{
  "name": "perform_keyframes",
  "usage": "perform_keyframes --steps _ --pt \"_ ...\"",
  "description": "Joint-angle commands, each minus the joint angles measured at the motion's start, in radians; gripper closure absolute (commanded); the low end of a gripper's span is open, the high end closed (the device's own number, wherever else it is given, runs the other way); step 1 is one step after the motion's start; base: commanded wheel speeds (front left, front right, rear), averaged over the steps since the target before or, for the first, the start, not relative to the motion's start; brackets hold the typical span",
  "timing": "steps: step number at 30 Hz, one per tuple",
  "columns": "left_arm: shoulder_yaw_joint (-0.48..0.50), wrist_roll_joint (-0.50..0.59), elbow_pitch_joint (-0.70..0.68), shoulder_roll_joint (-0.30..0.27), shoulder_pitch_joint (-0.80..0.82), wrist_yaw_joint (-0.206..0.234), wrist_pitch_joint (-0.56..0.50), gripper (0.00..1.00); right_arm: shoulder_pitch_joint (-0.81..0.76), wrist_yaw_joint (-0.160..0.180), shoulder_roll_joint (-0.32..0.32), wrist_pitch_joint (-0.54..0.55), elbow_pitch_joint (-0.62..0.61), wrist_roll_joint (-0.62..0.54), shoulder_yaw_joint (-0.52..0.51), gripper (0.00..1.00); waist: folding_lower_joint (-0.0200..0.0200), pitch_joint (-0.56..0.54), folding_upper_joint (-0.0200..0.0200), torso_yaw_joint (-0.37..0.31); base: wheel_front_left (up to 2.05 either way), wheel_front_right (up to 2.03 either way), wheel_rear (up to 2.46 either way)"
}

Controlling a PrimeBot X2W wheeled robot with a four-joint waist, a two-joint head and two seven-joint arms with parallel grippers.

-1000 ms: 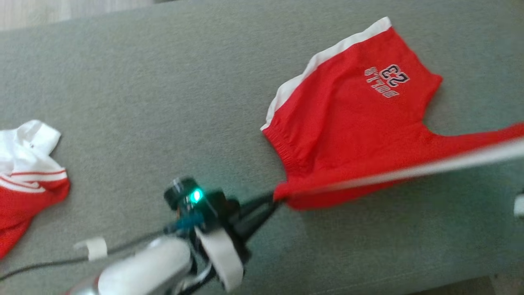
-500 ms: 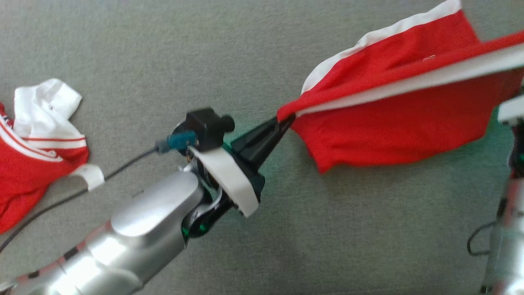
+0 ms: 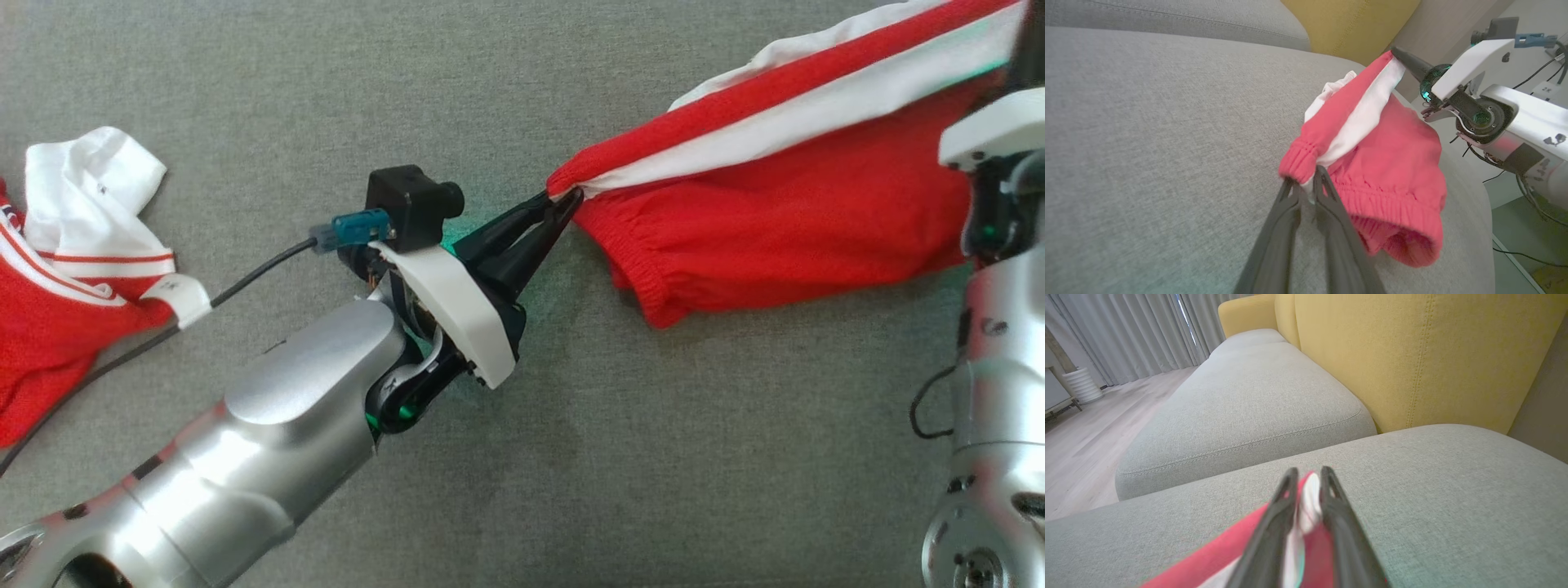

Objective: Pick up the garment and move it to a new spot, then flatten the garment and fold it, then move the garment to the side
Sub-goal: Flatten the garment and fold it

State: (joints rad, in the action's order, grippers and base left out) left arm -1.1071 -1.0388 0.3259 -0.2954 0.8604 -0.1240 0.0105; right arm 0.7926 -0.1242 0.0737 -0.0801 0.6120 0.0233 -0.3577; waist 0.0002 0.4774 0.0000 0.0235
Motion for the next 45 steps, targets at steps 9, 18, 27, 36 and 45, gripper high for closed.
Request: perform_keyframes --steps 9,18,27,36,45 --pt "0.033 0.091 0.016 -0.018 -0.055 0.082 0.197 0.00 -0.072 -0.007 0.030 -0.123 0.008 0.142 0.219 0.00 -0.0002 -0.090 0.0000 -0.006 0.00 0.00 0.00" --pt "0.211 0.292 -0.119 0.011 -0.263 0.343 0.251 0.00 -0.302 -0.007 0.159 -0.049 -0.113 0.277 0.266 0.00 -0.0002 -0.160 0.0000 0.036 0.00 0.00 0.00" --pt "0.380 0.587 -0.356 0.080 -0.521 0.430 0.251 0.00 -0.285 -0.007 0.241 0.094 -0.045 0.245 0.085 0.00 -0.0002 -0.139 0.0000 0.149 0.00 0.00 0.00" --pt "0.446 0.702 -0.388 0.140 -0.583 0.366 0.251 0.00 -0.162 -0.007 0.310 0.177 0.138 0.203 -0.036 0.00 -0.0002 -0.086 0.0000 0.239 0.00 0.00 0.00" --pt "0.506 0.750 -0.375 0.175 -0.604 0.319 0.251 0.00 -0.124 -0.007 0.258 0.266 0.268 0.202 -0.031 1.00 -0.0002 -0.100 0.0000 0.206 0.00 0.00 0.00"
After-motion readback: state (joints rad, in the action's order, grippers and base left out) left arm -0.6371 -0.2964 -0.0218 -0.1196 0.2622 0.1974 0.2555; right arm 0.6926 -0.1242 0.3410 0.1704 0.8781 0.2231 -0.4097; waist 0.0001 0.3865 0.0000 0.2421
